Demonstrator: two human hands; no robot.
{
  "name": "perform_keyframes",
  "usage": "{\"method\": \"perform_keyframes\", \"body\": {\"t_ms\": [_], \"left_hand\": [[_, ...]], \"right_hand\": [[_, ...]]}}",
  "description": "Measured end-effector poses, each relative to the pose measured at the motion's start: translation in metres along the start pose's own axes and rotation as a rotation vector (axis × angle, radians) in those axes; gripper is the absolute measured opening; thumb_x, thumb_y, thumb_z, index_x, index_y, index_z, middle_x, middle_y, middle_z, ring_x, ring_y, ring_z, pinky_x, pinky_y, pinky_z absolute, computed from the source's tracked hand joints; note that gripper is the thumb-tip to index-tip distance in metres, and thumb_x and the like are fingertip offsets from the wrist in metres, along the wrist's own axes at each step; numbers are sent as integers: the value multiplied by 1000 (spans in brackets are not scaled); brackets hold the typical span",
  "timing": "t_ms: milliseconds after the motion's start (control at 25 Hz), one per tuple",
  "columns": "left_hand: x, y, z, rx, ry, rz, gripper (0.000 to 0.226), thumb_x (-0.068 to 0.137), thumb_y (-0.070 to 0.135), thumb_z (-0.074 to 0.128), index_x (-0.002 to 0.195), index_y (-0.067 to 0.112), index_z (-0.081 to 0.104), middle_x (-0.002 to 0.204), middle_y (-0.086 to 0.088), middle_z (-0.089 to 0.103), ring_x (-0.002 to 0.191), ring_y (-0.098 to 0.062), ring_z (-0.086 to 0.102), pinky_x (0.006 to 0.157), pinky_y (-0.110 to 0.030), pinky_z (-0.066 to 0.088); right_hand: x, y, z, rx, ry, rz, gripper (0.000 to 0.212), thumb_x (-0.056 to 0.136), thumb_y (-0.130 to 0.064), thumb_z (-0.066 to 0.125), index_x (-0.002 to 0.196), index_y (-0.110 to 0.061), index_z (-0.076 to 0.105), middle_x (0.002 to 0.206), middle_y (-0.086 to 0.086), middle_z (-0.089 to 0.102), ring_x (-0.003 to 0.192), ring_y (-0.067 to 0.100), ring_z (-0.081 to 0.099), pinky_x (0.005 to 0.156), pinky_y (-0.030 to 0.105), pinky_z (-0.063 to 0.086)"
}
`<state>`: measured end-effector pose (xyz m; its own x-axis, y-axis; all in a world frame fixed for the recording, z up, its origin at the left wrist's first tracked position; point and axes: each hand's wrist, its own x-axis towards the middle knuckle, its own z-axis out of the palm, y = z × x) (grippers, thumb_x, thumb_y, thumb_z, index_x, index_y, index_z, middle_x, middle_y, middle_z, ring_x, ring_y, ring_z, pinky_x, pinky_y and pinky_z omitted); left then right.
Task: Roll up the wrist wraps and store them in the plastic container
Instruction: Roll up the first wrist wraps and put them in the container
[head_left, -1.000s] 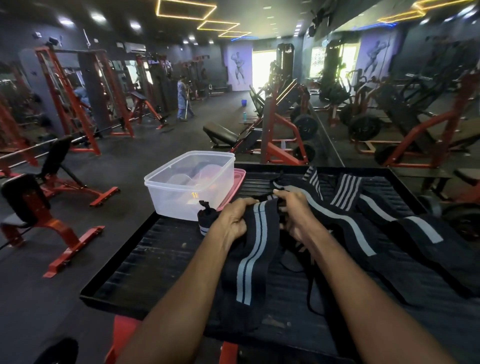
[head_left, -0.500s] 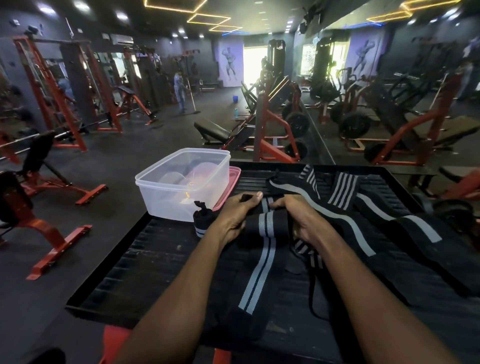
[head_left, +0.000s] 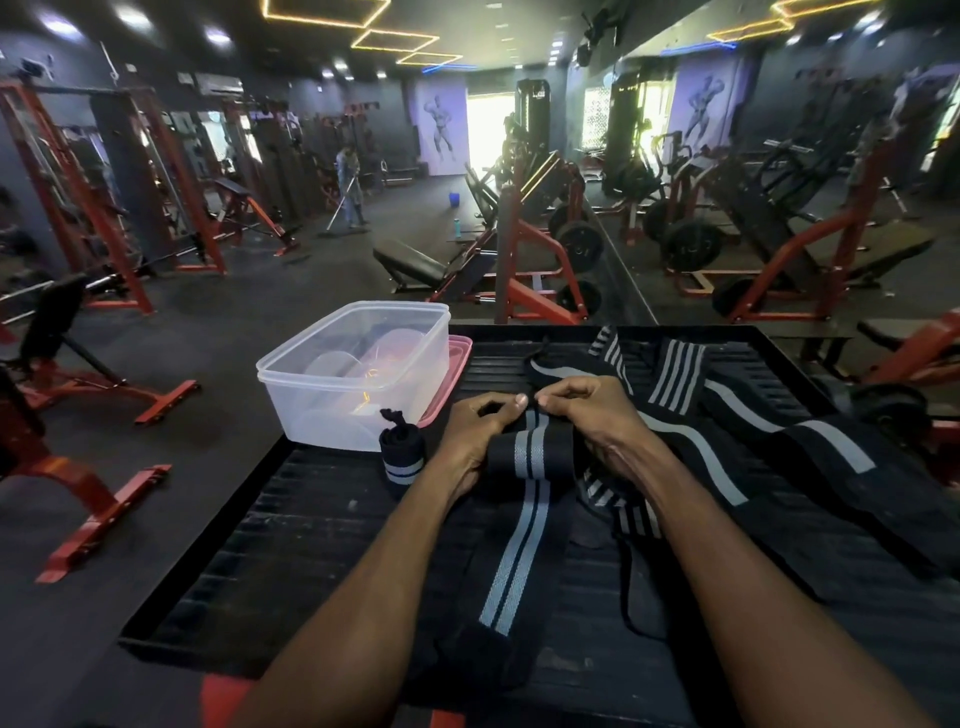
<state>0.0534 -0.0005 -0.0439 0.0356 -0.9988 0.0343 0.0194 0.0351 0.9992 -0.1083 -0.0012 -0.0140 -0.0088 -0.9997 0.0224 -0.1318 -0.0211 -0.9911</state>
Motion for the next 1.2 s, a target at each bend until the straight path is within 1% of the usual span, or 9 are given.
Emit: {"method": "perform_keyframes", "body": {"t_ms": [80, 160, 280, 360, 440, 680, 880, 960, 1200], "left_hand": [[0, -1, -1, 5, -16, 28, 5, 86, 10, 76, 88, 14, 78, 92, -3, 77, 91, -17, 69, 90, -31, 55], [1, -2, -2, -4, -27, 34, 11, 84, 4, 76, 88, 14, 78, 95, -4, 77, 94, -19, 70, 93, -34, 56], [-1, 0, 0, -99, -58, -21, 9, 84, 3, 76, 87, 12, 77, 91, -6, 76, 89, -19, 70, 89, -35, 56], [-2, 2, 1, -164, -78, -87, 3, 85, 13, 77, 83, 11, 77, 86, -8, 76, 81, -19, 70, 81, -33, 56], [-1, 1, 0, -147, -74, -91, 8, 85, 18, 78, 83, 10, 77, 84, -9, 75, 78, -19, 69, 78, -33, 56], [-1, 1, -3, -46, -32, 10, 4, 83, 17, 79, 79, 16, 78, 86, -6, 76, 85, -19, 69, 93, -41, 54], [-3, 2, -1, -164, -126, -108, 27, 88, 28, 74, 92, 1, 75, 93, -17, 75, 85, -28, 70, 88, -40, 55], [-4, 2, -1, -116, -107, -66, 19, 88, 24, 74, 85, 5, 73, 88, -13, 74, 83, -24, 67, 86, -38, 54], [-3, 2, -2, -35, -55, 68, 8, 87, 1, 72, 85, 8, 70, 88, -5, 73, 82, -12, 67, 85, -25, 54]], "right_hand": [[0, 0, -3, -10, -20, 50, 15, 88, -13, 75, 89, 2, 76, 95, 18, 76, 80, 22, 70, 76, 36, 59], [-2, 1, -5, -30, -59, 78, 26, 89, -20, 75, 90, 6, 75, 93, 22, 76, 78, 27, 68, 73, 39, 57], [-2, 2, -7, -93, -52, -40, 4, 84, -9, 78, 83, -5, 78, 88, 14, 77, 82, 19, 70, 78, 31, 58], [-2, 1, -6, -106, -55, -103, 4, 81, -5, 80, 83, -8, 79, 90, 12, 77, 83, 16, 69, 78, 23, 56], [0, 3, -6, -92, -62, -131, 6, 79, -5, 81, 84, -8, 79, 92, 13, 77, 86, 18, 70, 84, 27, 57], [-3, 7, -5, -76, -110, -175, 9, 79, -9, 83, 87, -6, 79, 89, 11, 78, 93, 27, 74, 89, 36, 59], [-2, 4, -7, -52, -115, -207, 12, 77, 2, 81, 84, -7, 79, 91, 11, 78, 94, 28, 73, 94, 39, 58], [-4, 3, -7, -30, -135, -213, 14, 76, 5, 81, 87, -4, 78, 92, 11, 78, 94, 25, 74, 93, 36, 58], [-4, 3, -8, -60, -172, -47, 16, 87, -21, 77, 92, -7, 79, 92, 11, 78, 96, 25, 74, 90, 39, 58]]}}
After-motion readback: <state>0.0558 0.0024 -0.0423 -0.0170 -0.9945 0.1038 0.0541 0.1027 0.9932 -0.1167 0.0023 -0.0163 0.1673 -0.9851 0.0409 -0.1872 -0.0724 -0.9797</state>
